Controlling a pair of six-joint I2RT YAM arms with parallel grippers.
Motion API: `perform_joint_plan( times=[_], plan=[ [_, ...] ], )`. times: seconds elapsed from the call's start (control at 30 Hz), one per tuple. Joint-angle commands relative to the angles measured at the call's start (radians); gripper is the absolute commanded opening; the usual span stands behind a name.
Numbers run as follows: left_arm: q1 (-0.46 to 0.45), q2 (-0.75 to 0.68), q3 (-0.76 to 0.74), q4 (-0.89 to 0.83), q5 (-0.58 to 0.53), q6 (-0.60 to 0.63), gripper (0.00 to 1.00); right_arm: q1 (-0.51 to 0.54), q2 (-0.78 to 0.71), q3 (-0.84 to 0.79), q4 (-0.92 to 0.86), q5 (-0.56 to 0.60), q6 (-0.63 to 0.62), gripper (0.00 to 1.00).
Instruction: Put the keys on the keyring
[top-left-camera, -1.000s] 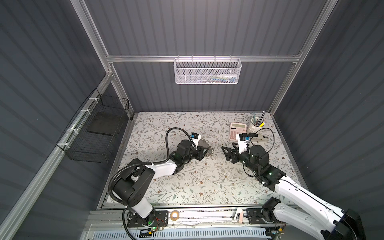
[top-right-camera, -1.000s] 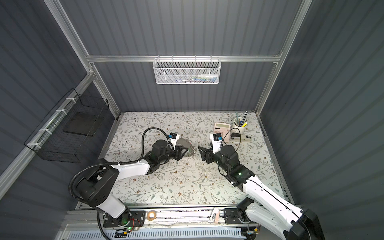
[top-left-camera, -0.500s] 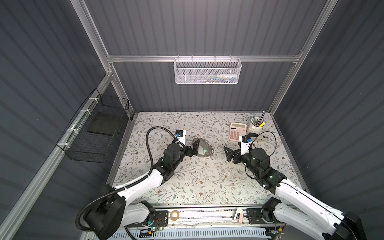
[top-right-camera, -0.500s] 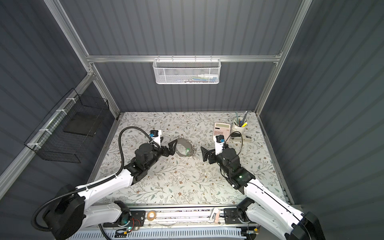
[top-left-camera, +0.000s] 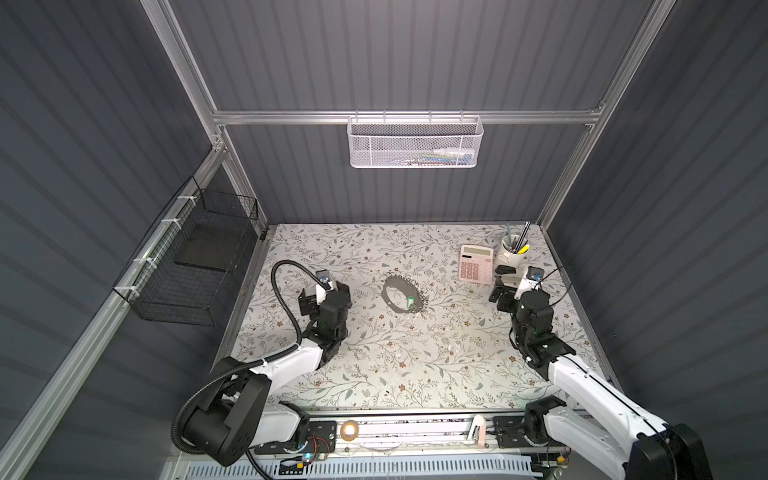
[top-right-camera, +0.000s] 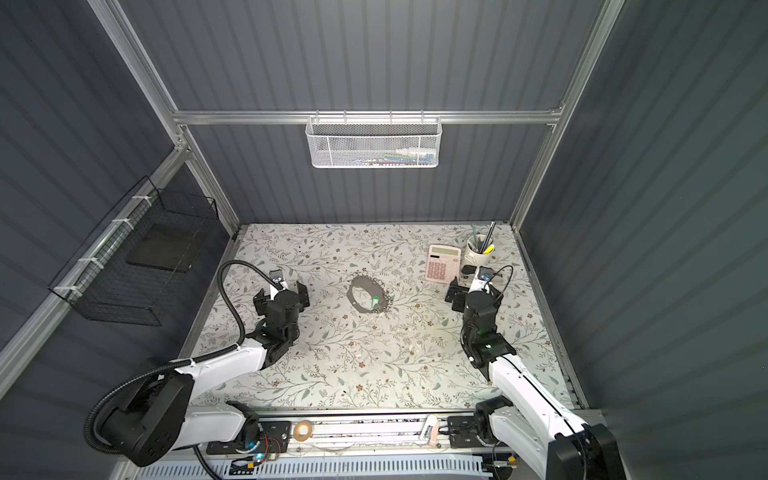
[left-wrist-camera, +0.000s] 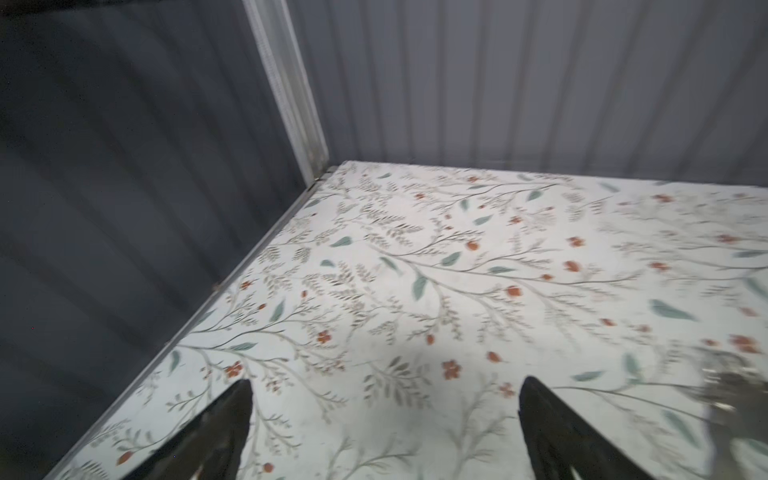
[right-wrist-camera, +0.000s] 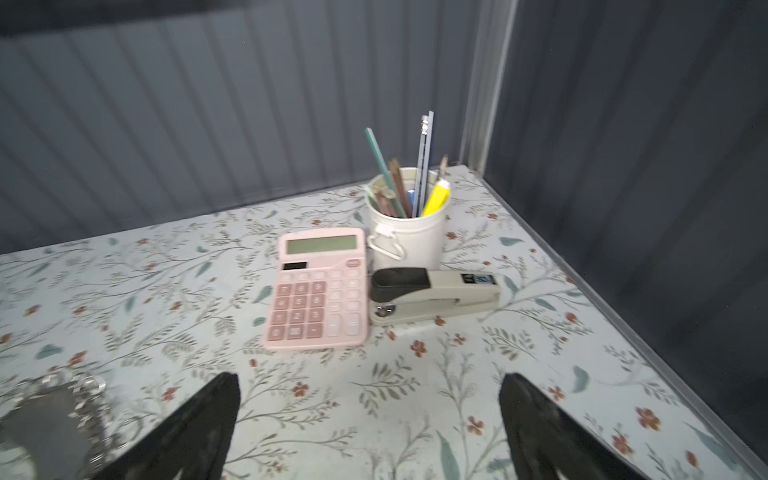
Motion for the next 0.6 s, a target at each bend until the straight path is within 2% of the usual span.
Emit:
perform_joint_plan(
  times=[0.0, 0.1, 0.17, 0.23, 0.33, 0.37, 0.43, 0.53, 0.57],
  plan=[
    [0.072, 0.025, -0.039, 0.187, -0.011, 0.056, 1.00, -0.050, 0.033, -0.038, 0.146, 0.056, -0.016, 0.99],
    [0.155, 0.096, -0.061, 0.315, 0.088, 0.088, 1.00, -0.101, 0.086, -0.082, 0.273, 0.035, -0.032, 0.99],
    [0.166, 0.083, -0.072, 0.324, 0.132, 0.098, 1.00, -0.123, 0.147, -0.110, 0.394, 0.020, -0.084, 0.99],
    [0.181, 0.085, -0.064, 0.308, 0.182, 0.090, 1.00, -0.134, 0.205, -0.101, 0.388, 0.034, -0.108, 0.99],
    [0.181, 0.083, -0.012, 0.147, 0.138, 0.117, 1.00, -0.163, 0.302, -0.140, 0.536, 0.003, -0.109, 0.99],
    [0.185, 0.114, -0.034, 0.228, 0.095, 0.131, 1.00, -0.164, 0.311, -0.135, 0.544, 0.001, -0.125, 0.99],
    [0.194, 0.198, -0.103, 0.423, 0.101, 0.148, 1.00, -0.169, 0.319, -0.127, 0.535, -0.025, -0.131, 0.99],
    [0.197, 0.349, -0.059, 0.523, 0.101, 0.186, 1.00, -0.188, 0.427, -0.162, 0.731, -0.041, -0.143, 0.99],
    [0.198, 0.366, -0.020, 0.470, 0.113, 0.217, 1.00, -0.191, 0.452, -0.155, 0.759, -0.063, -0.157, 0.99]
  ],
)
